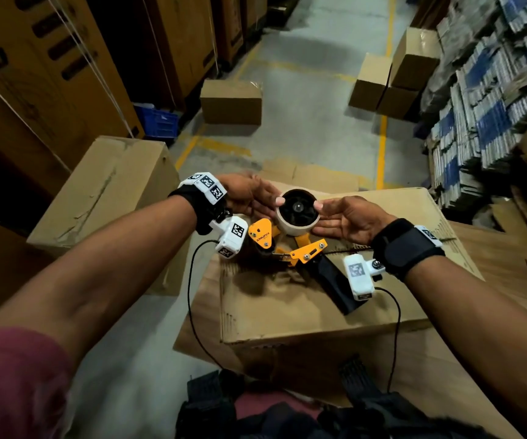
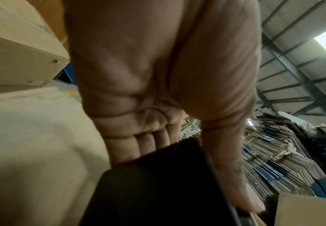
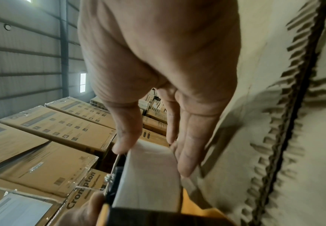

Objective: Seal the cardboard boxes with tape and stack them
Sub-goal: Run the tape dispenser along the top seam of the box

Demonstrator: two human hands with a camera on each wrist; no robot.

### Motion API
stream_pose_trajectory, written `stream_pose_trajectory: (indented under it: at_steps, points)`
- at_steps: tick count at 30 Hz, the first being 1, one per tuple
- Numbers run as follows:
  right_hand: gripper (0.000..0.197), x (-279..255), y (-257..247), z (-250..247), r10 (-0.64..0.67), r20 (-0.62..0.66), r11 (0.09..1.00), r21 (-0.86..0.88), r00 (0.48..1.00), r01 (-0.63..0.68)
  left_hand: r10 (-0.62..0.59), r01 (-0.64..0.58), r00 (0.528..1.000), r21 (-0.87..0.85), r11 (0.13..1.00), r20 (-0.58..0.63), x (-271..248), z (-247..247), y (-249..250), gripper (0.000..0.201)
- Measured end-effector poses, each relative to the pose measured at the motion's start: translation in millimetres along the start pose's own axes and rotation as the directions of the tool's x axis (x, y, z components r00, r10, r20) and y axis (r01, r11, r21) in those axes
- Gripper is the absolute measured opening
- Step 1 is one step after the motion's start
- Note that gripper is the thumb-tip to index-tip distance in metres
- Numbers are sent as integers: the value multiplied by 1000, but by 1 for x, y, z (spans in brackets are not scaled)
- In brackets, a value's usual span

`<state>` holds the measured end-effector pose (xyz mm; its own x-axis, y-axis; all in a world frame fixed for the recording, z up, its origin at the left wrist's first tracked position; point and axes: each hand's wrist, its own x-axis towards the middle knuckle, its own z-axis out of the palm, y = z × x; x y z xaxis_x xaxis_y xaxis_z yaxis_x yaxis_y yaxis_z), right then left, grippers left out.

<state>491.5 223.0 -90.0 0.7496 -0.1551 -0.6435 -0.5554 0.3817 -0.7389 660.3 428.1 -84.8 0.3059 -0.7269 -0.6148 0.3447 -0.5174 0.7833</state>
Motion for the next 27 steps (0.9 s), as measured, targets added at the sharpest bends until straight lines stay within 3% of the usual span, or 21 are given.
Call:
stream_pose_trajectory:
  at_steps: [4,9,11,14,18,23,27]
  points:
    - [47,0,3,1,-19,-18,999,26,1000,19,48,-51,998,-61,997,-48,7,0,-7,32]
    - [17,4,6,5,-44,-85,999,-35,995,41,106,-100,983,42,994,-149,6,6,-10,42]
    - [33,1,5,4,-66,-141,994,-96,988,53,171,-143,960,139,980,-220,2,8,-7,44]
    - [60,-14,6,-1,-129,-226,971,-227,966,77,267,-184,919,285,941,-289,-24,6,-1,29]
    - [56,-54,21,-6,-238,-294,917,-382,926,114,359,-262,835,272,926,-418,-73,0,-26,36]
    - [60,-82,64,-14,-100,-159,870,-494,982,9,332,-290,785,164,943,-522,-82,16,-89,57]
    - [43,-80,64,0,-23,-42,886,-464,999,1,385,-274,756,278,921,-530,-66,28,-109,101]
